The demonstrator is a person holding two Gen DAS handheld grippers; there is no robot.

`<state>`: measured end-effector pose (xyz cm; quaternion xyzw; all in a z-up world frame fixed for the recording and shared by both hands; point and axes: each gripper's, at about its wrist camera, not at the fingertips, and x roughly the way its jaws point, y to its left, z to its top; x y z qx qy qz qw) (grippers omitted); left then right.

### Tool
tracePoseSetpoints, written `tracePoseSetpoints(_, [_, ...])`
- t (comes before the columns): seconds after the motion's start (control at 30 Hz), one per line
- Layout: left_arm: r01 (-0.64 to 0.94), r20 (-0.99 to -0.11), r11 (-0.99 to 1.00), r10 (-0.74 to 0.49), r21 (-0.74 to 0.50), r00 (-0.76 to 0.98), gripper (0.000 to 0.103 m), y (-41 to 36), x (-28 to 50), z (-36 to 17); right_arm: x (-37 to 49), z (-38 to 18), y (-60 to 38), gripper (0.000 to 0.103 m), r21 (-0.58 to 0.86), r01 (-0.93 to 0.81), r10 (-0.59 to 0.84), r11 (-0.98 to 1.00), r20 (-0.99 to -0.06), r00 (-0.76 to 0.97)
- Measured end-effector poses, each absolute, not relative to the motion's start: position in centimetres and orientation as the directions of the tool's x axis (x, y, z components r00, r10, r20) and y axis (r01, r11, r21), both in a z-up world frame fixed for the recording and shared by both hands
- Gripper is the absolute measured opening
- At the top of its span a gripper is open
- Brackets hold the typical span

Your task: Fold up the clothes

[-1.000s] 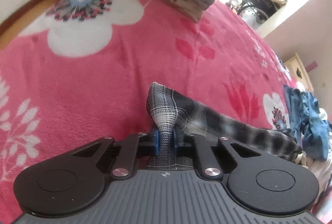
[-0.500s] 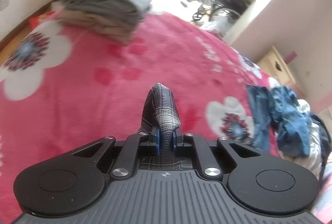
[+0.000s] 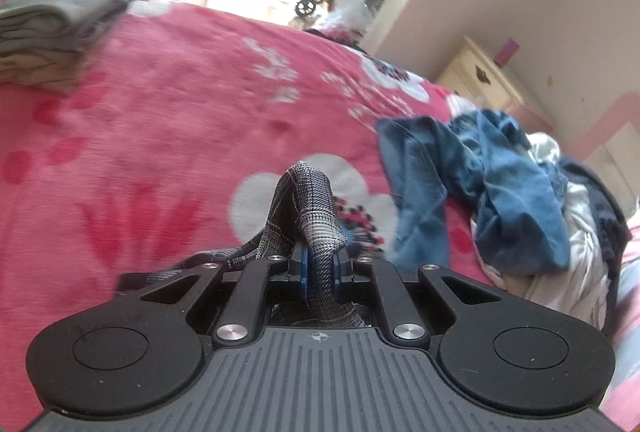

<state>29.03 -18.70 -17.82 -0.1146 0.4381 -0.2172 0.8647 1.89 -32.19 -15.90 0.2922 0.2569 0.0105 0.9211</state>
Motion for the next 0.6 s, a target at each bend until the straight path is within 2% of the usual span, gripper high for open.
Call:
tracePoseSetpoints(0.53, [0.369, -0.750, 0.887, -0.440, -0.278, 0.494, 0.009, -28.0, 29.7, -20.9, 2.6, -21.2, -40.3, 0.012, 0.663, 0.277, 0.093, 0.696, -0.465, 0.880])
tracePoseSetpoints(0.57, [0.374, -0.753, 0.888, -0.436, -0.269, 0.493, 0.010, -28.3, 29.8, -21.3, 2.6, -21.8, -40.6, 0.012, 0.673, 0.284, 0.092, 0.683, -0.465, 0.881])
tracePoseSetpoints(0.6, [0.386, -0.760, 0.880, -0.448, -0.279, 0.472, 0.015, -28.5, 30.0, -21.7, 2.6, -22.5, -41.0, 0.012, 0.687, 0.292, 0.092, 0.665, -0.464, 0.881])
